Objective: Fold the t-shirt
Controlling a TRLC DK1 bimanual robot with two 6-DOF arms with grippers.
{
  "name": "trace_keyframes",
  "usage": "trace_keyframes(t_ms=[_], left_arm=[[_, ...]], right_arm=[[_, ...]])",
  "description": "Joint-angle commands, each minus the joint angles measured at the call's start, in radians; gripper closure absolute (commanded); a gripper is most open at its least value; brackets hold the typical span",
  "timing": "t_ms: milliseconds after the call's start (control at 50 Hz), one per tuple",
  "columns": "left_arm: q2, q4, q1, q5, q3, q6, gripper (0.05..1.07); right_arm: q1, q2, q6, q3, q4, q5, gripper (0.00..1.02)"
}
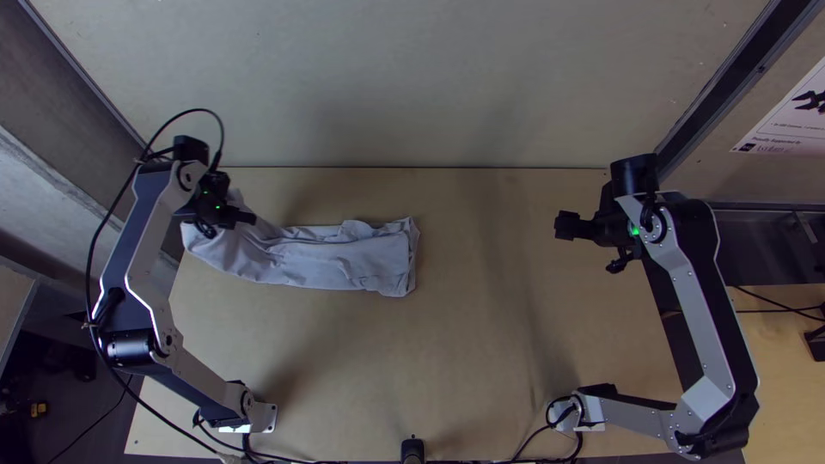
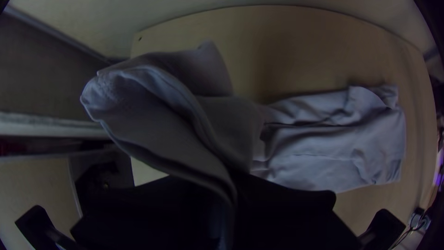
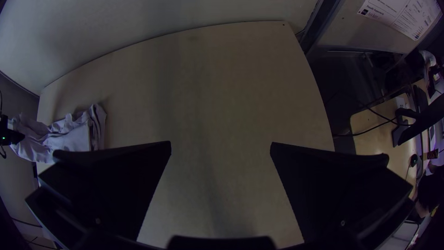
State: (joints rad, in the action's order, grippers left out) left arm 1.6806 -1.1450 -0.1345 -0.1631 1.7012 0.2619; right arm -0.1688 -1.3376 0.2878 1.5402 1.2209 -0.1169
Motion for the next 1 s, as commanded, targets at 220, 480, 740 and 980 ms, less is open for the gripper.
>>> trace_keyframes(t_ms=[220, 480, 740, 980], left_arm=[[-0.022, -0.11, 0.257, -0.069, 0.08, -0.139, 1.04], [0.074, -0.133, 0.454, -0.098, 0.126, -0.27, 1.04], [0.209, -0.147, 0.555, -0.098, 0.232, -0.363, 1.04], [0.32, -0.147, 0.658, -0.087, 0.299, -0.421, 1.04]], right_arm=[[0.037, 0.069, 0.017, -0.058, -0.004, -0.01, 0.04], [0.069, 0.1, 0.01, -0.112, -0.004, -0.01, 0.04], [0.106, 0.129, -0.009, -0.146, -0.018, -0.01, 0.04], [0.112, 0.156, -0.024, -0.203, -0.031, -0.01, 0.04]])
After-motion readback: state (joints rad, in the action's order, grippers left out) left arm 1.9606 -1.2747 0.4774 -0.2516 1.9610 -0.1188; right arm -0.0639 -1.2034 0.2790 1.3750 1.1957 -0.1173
